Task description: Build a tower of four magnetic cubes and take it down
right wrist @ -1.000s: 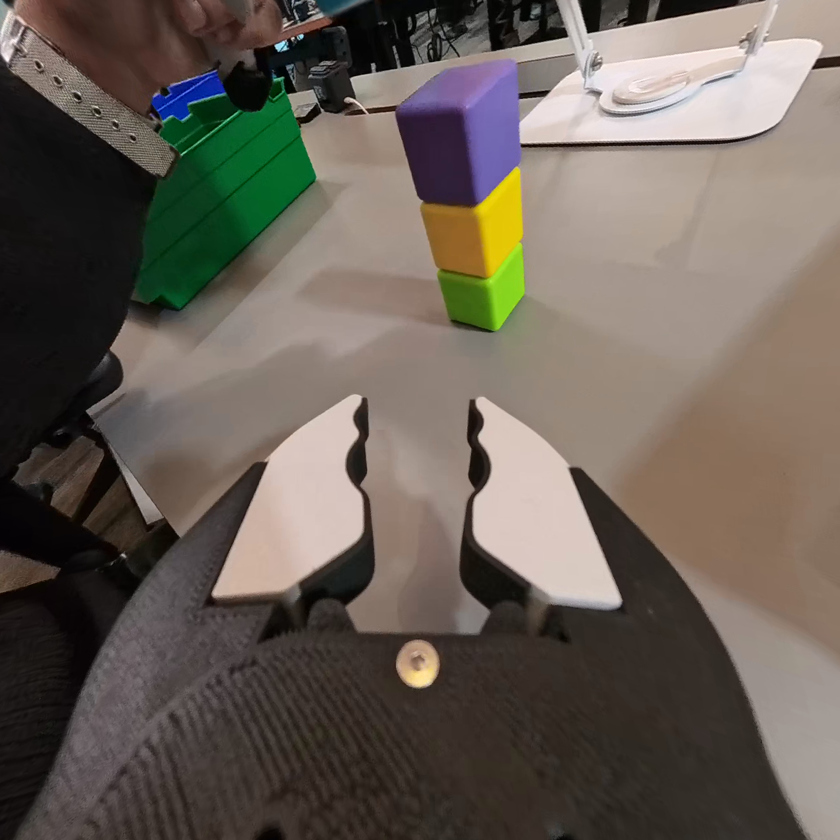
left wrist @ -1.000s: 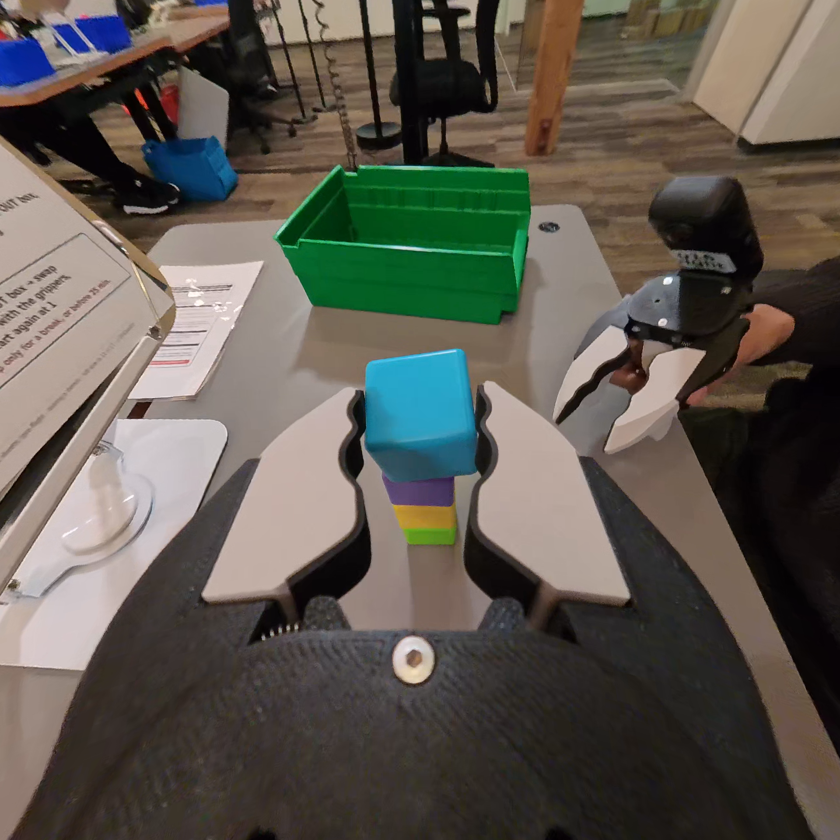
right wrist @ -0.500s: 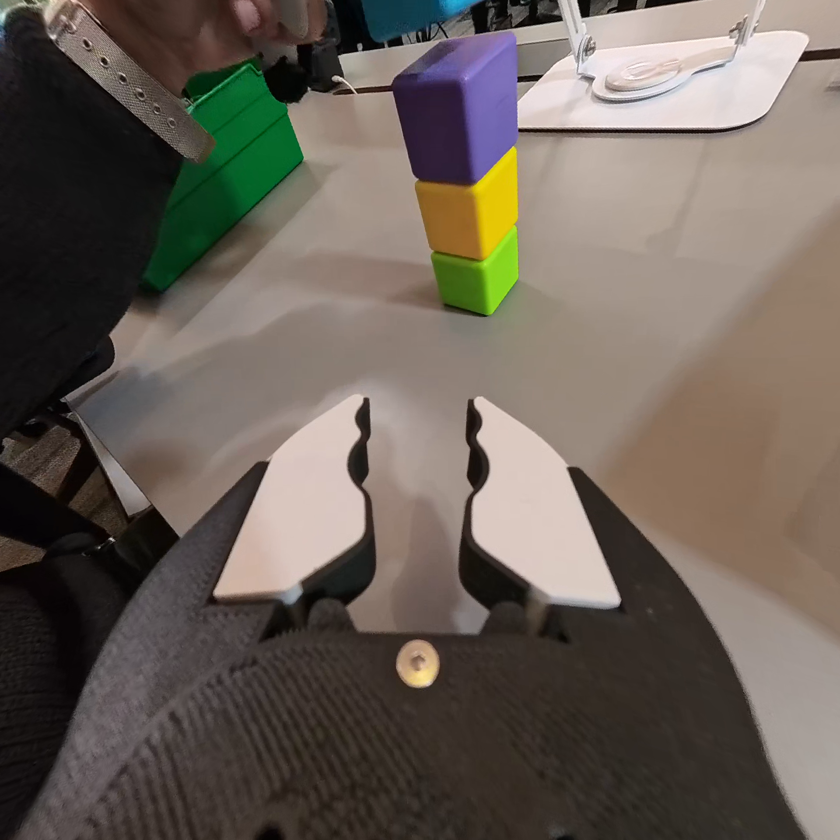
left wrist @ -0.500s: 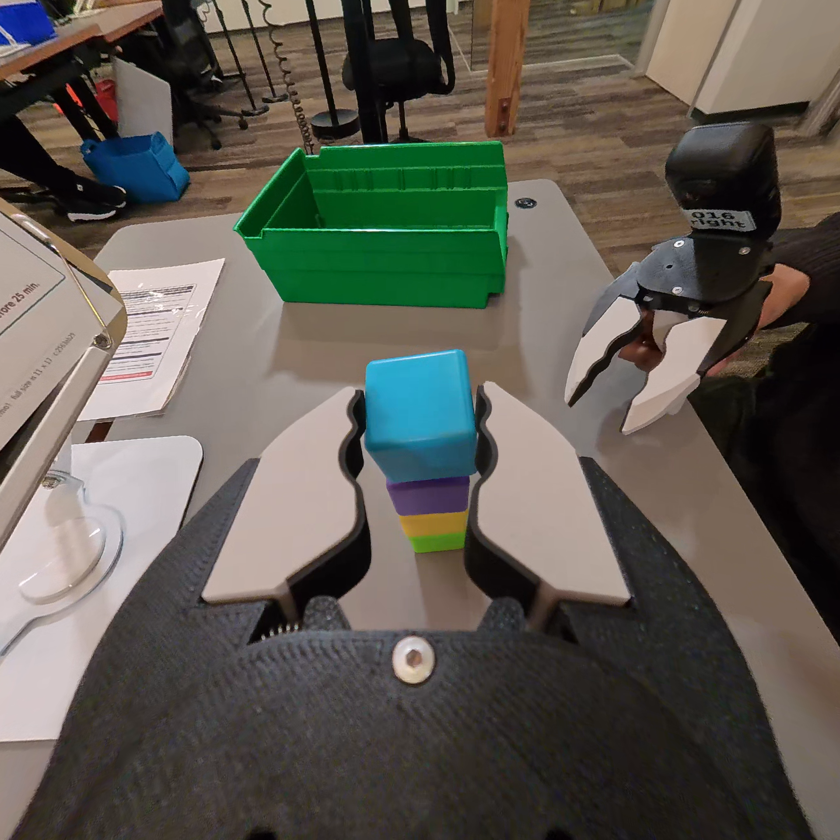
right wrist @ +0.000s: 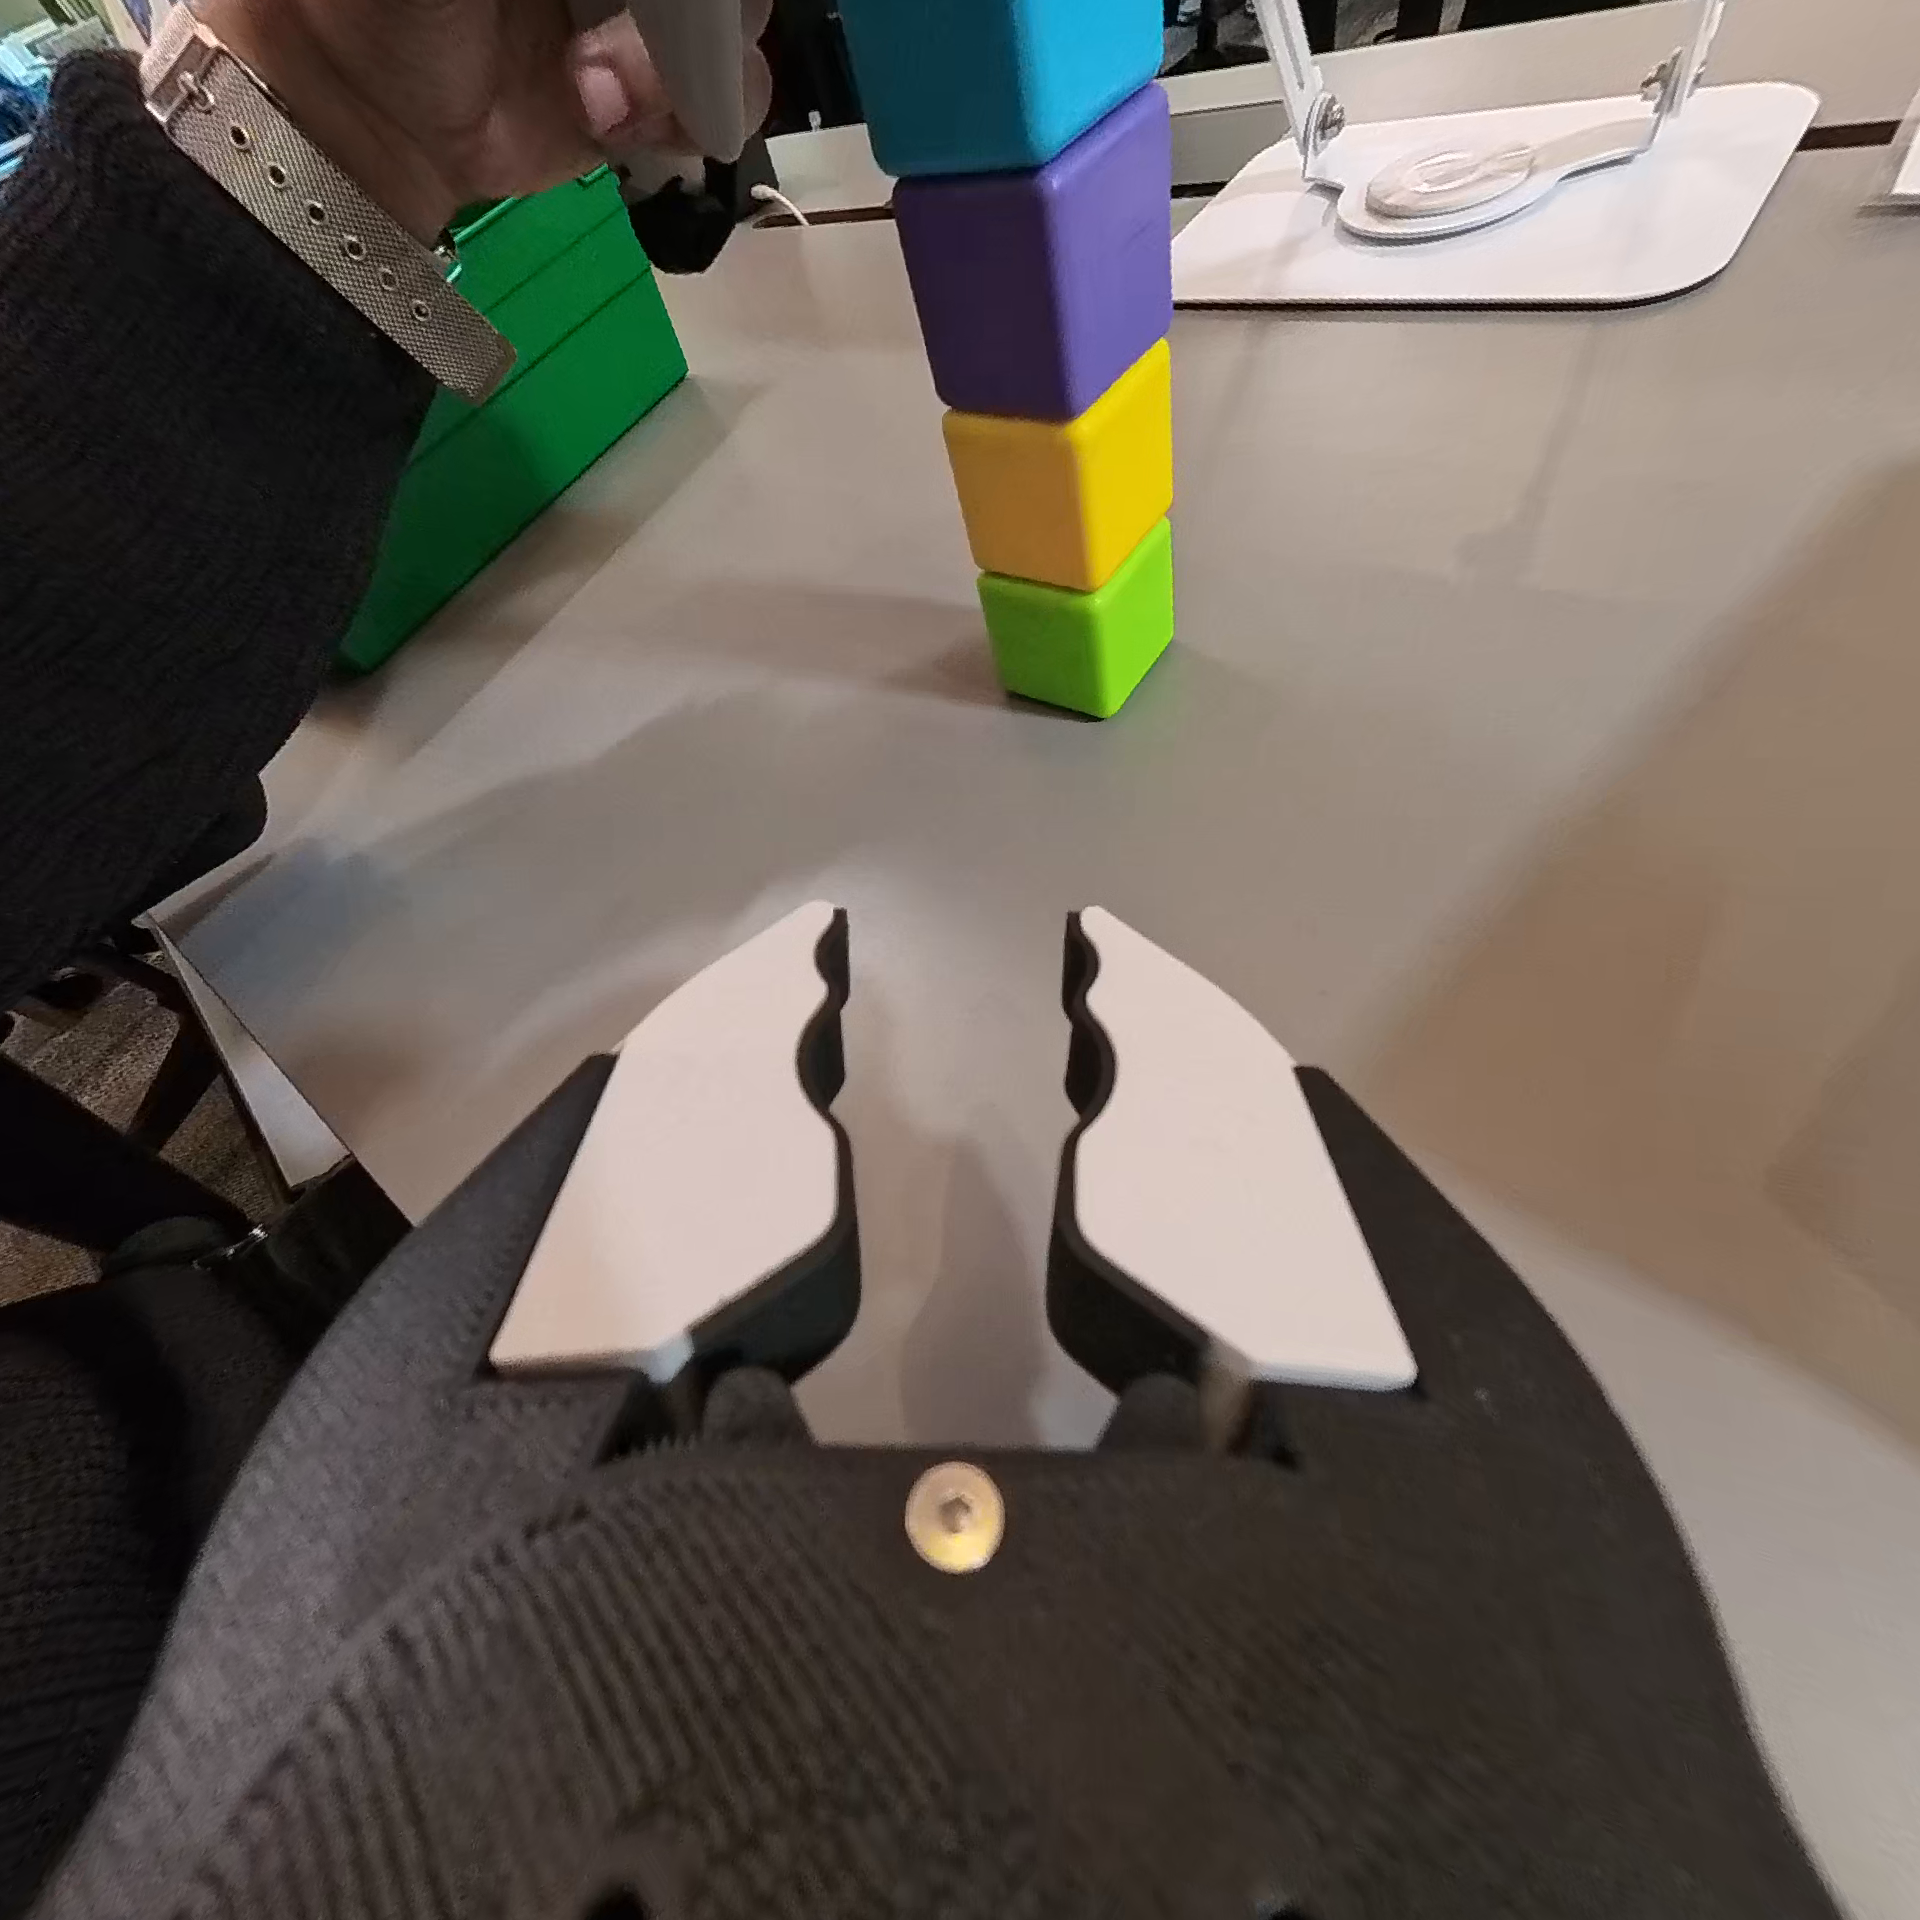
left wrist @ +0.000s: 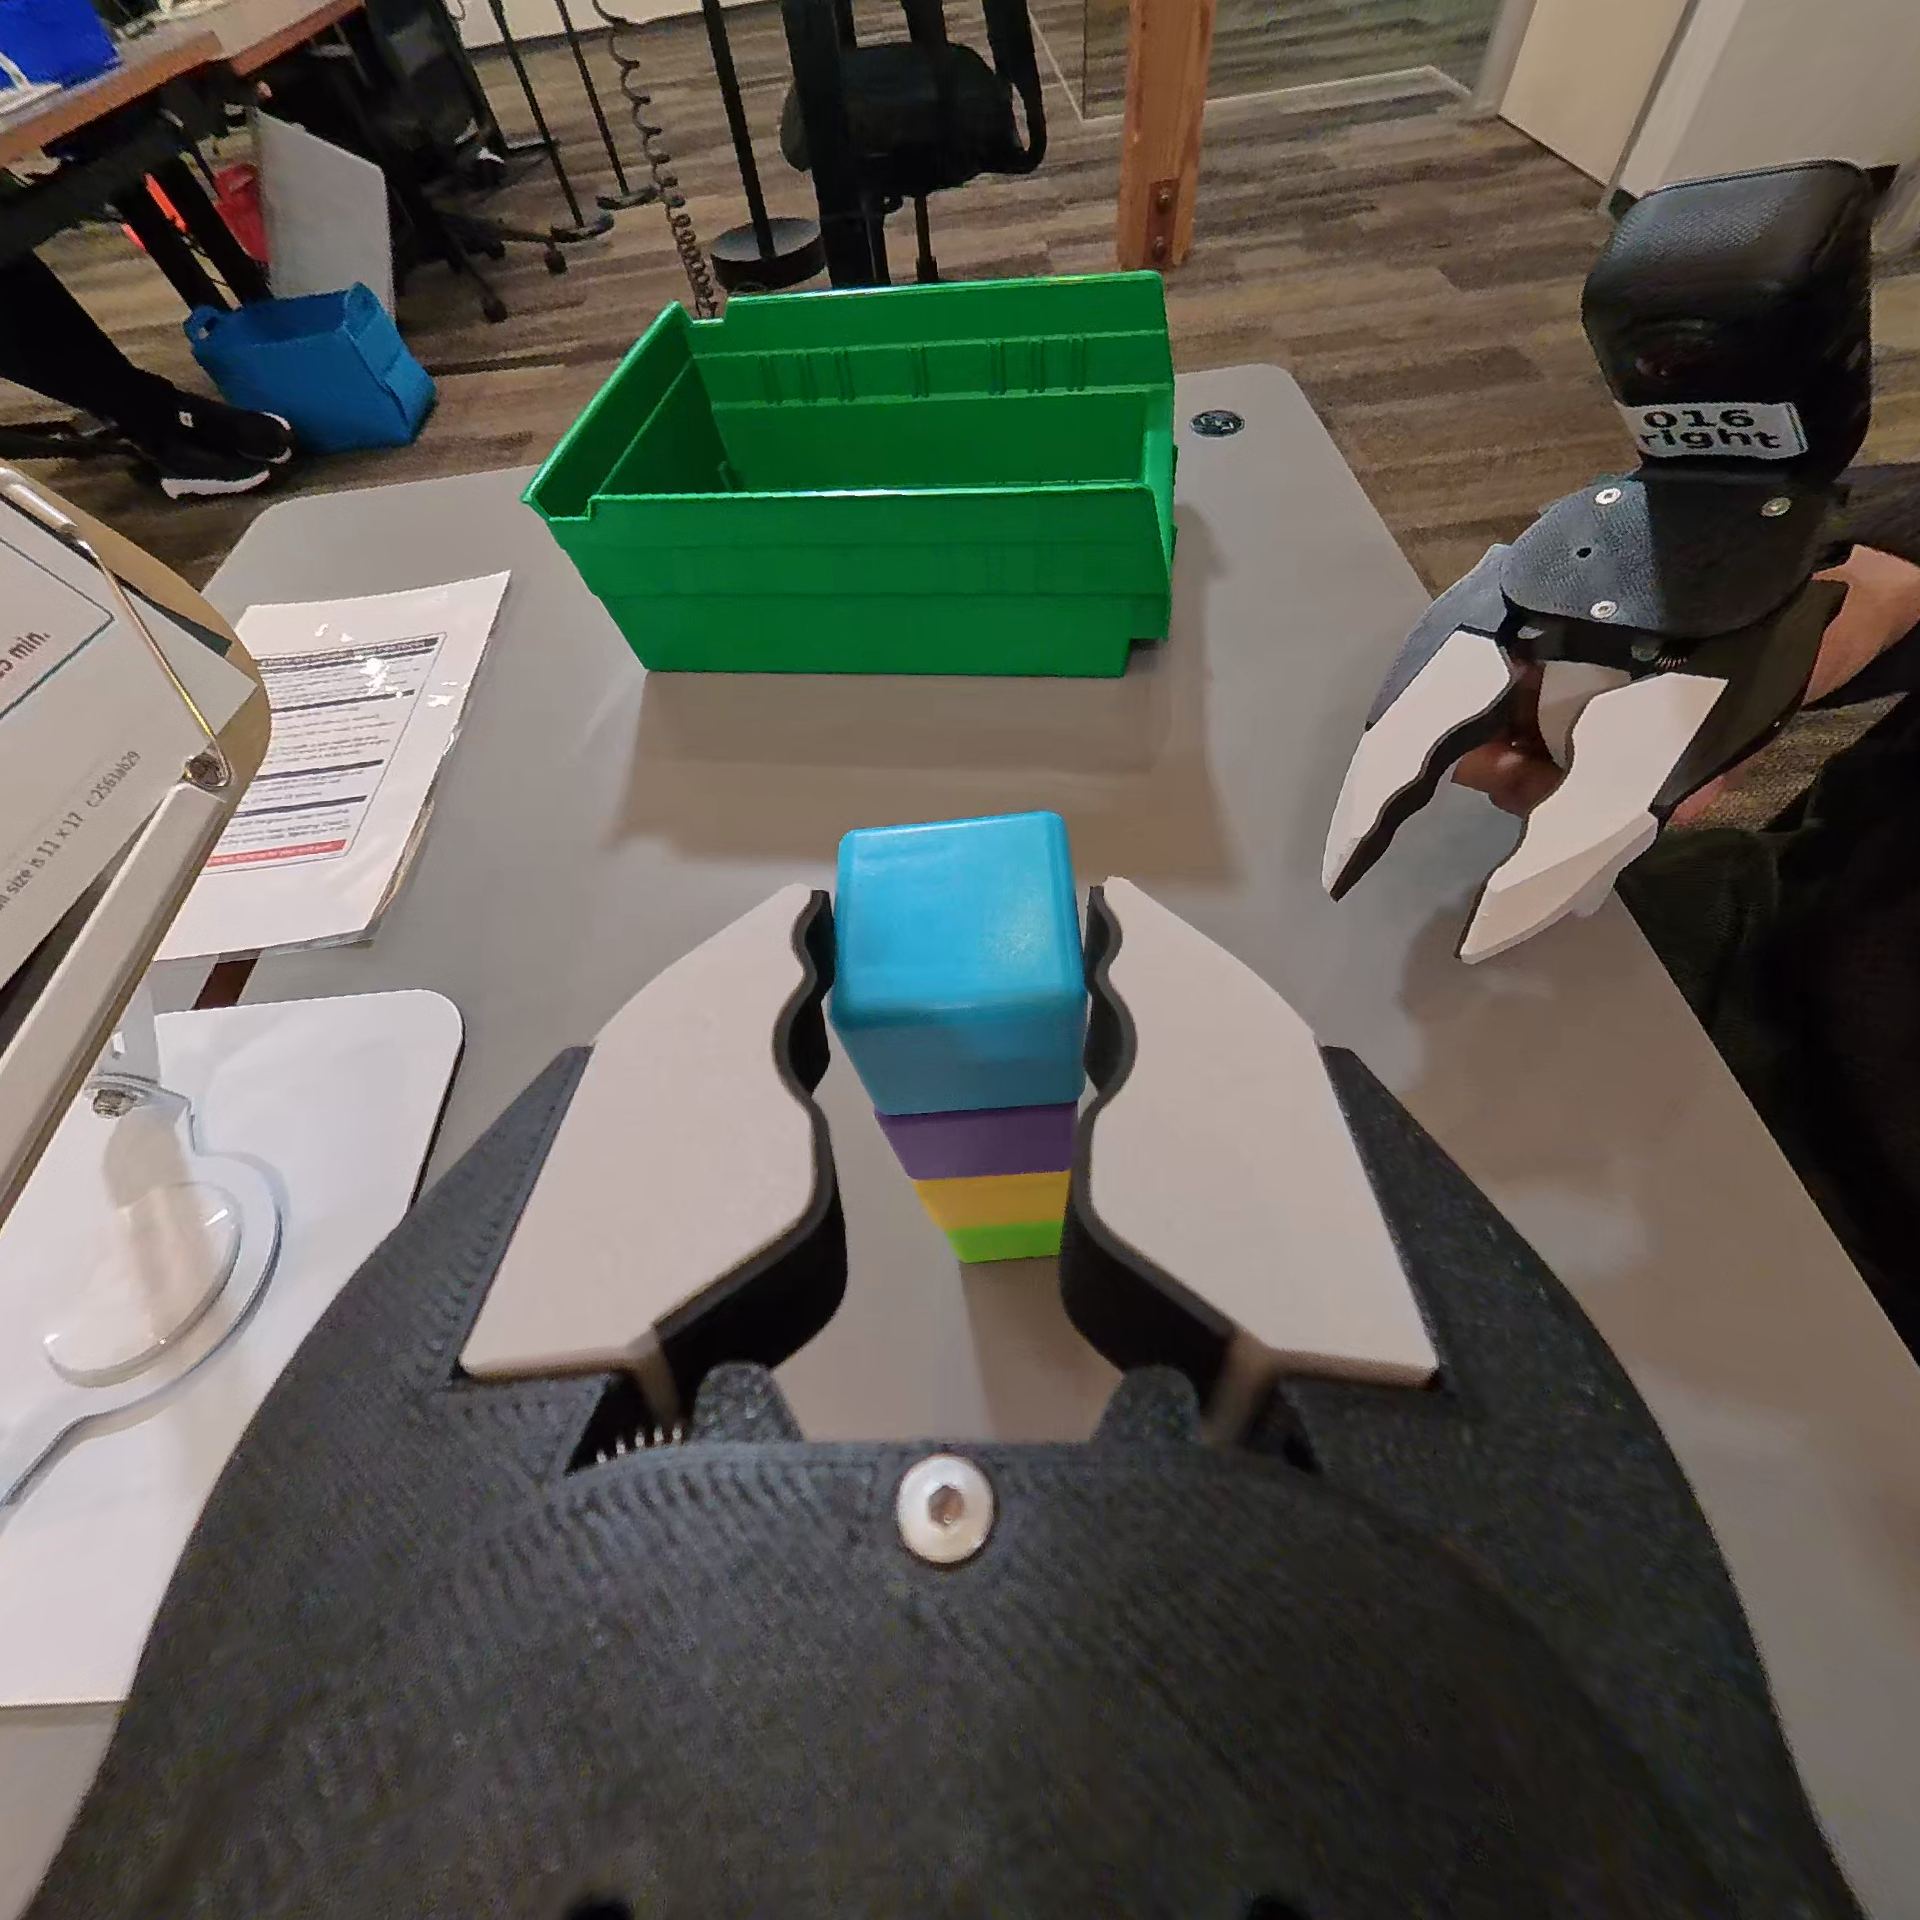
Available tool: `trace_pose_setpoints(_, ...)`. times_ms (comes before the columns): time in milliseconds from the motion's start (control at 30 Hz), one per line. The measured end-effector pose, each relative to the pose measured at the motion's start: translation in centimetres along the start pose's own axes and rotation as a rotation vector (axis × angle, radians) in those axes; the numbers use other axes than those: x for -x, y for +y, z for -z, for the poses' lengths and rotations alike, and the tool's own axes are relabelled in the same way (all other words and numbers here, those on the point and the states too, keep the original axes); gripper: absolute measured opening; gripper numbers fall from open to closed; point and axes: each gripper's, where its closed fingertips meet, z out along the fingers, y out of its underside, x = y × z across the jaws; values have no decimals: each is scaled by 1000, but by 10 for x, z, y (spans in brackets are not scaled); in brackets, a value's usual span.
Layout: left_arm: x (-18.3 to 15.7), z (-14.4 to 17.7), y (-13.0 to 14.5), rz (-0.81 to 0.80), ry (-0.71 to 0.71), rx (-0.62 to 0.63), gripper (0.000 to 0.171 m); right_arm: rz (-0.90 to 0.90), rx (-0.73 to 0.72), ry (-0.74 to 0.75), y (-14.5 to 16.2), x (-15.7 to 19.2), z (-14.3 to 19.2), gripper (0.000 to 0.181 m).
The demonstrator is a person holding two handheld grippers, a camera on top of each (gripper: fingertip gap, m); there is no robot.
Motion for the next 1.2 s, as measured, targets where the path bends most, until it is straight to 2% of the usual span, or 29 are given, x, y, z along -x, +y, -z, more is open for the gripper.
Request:
trace_pose_setpoints(167,-2,0,-1,-8,-11,-18,48,0,-1,-2,0,0,-1,40)
trace_pose_setpoints(200,1,0,-3,-7,-43,-33,56,0,-1,-3,-1,0,-1,40)
trace_pose_setpoints(233,9,2,-6,-2,-103,-58,83,-1,-2,-3,-1,0,-1,40)
trace_pose_setpoints(267,14,7,-10,9,-136,-85,93,0,-4,-4,-1,0,-1,40)
trace_pose_setpoints(333,20,21,-23,87,-148,-185,106,1,-7,-9,-2,1,-1,40)
trace_pose_setpoints(400,23,40,-39,143,-120,-313,106,6,-19,-34,-5,3,-1,38)
trace_pose_setpoints(500,26,62,-52,178,-108,-454,106,18,-65,-180,-14,20,2,13)
trace_pose_setpoints(600,36,59,-32,204,-177,-386,109,-27,-181,-261,-35,24,9,17)
trace_pose_setpoints(700,31,43,-2,220,-191,-295,108,-31,-239,-288,-50,17,9,35)
trace_pose_setpoints(767,23,31,14,244,-186,-266,108,0,-260,-297,-59,12,5,56)
trace_pose_setpoints(1000,3,3,46,313,-250,-284,107,150,-339,-403,-88,6,-17,60)
trace_pose_setpoints(1200,-14,-17,56,343,-184,-261,99,56,-357,-493,-95,-10,-30,63)
